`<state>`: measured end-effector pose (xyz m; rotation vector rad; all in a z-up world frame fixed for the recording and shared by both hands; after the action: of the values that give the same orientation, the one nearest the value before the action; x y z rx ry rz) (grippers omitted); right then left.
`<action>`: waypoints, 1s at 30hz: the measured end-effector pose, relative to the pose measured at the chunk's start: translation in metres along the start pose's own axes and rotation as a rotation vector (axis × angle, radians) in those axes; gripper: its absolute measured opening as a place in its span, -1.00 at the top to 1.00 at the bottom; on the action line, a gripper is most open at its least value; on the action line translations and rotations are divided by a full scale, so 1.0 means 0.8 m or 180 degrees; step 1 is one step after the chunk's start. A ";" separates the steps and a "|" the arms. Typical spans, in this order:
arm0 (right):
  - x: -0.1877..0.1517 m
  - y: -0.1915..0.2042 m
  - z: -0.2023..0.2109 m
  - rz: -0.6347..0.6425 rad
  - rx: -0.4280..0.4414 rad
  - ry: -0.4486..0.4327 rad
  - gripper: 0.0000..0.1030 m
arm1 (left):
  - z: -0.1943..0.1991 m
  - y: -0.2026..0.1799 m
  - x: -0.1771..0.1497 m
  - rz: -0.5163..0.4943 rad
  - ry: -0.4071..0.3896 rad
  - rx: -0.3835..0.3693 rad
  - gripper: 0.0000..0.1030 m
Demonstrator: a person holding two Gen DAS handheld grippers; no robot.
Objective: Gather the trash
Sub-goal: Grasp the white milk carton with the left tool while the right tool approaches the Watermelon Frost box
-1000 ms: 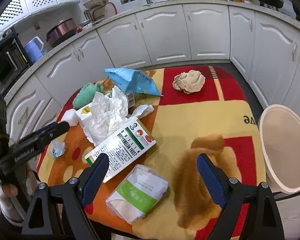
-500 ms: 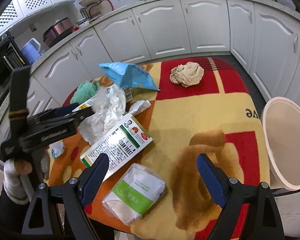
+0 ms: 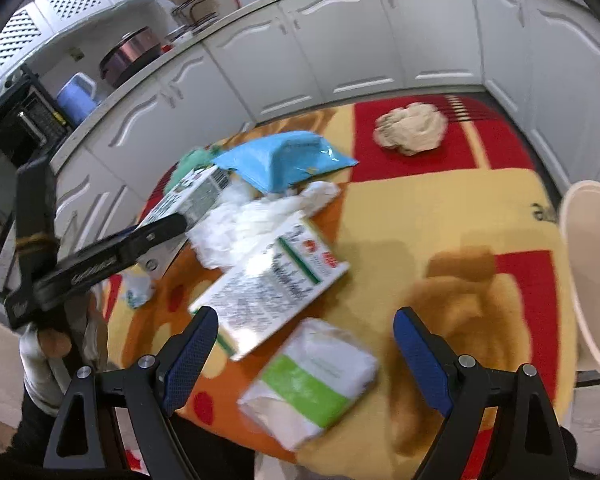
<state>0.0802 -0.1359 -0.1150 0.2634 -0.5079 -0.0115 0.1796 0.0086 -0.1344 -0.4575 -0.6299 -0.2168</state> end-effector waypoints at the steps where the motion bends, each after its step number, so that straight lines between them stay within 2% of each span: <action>1: 0.002 0.004 -0.004 0.0013 0.0049 0.0024 -0.70 | 0.008 0.002 -0.007 0.0018 -0.0031 0.0005 0.00; 9: 0.020 0.023 -0.063 -0.0069 0.0135 0.0521 -0.70 | 0.035 0.000 -0.041 -0.0014 -0.0170 0.0154 0.00; 11: 0.024 0.034 -0.068 -0.0018 0.0154 0.0458 -0.67 | 0.035 0.001 -0.046 0.0015 -0.0166 0.0142 0.00; 12: 0.026 0.042 -0.068 0.0070 0.0111 0.0378 -0.59 | 0.035 0.001 -0.049 0.0033 -0.0165 0.0137 0.00; 15: 0.025 0.054 -0.063 0.0314 -0.0111 0.0247 -0.57 | 0.034 0.002 -0.056 0.0081 -0.0157 0.0135 0.00; 19: 0.026 0.045 -0.053 0.0243 -0.0258 0.0177 -0.59 | 0.023 -0.002 -0.066 0.0123 -0.0082 0.0120 0.00; 25: 0.016 0.021 -0.054 -0.0098 -0.0062 0.0321 -0.59 | -0.001 -0.007 -0.072 0.0186 0.0044 0.0121 -0.02; 30: 0.013 0.016 -0.054 -0.0327 0.0044 0.0270 -0.60 | -0.014 -0.007 -0.063 0.0134 0.0047 0.0238 -0.06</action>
<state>0.1089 -0.1140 -0.1431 0.3020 -0.4097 -0.0966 0.1436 0.0011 -0.1711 -0.3965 -0.6112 -0.1562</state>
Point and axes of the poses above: each gripper's, at about its wrist camera, not at the fingertips, and z roughly against the way its jaws point, y to its left, x to its top, the point moved 5 cm from there along -z, roughly the way its jaws point, and after that the axes turned 11 degrees about -x, right-handed, at the moved point
